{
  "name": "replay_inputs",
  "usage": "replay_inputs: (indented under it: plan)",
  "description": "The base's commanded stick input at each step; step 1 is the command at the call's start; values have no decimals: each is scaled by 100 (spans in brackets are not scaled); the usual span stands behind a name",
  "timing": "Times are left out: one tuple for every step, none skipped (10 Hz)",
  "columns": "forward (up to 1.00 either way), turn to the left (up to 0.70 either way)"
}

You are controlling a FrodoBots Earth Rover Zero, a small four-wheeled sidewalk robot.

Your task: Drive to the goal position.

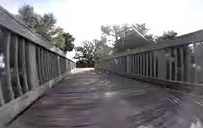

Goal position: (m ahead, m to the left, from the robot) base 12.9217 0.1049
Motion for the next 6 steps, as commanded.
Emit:
replay_inputs:
  plan:
    - [85,0]
    - [85,0]
    - [85,0]
    - [85,0]
    - [85,0]
    - [85,0]
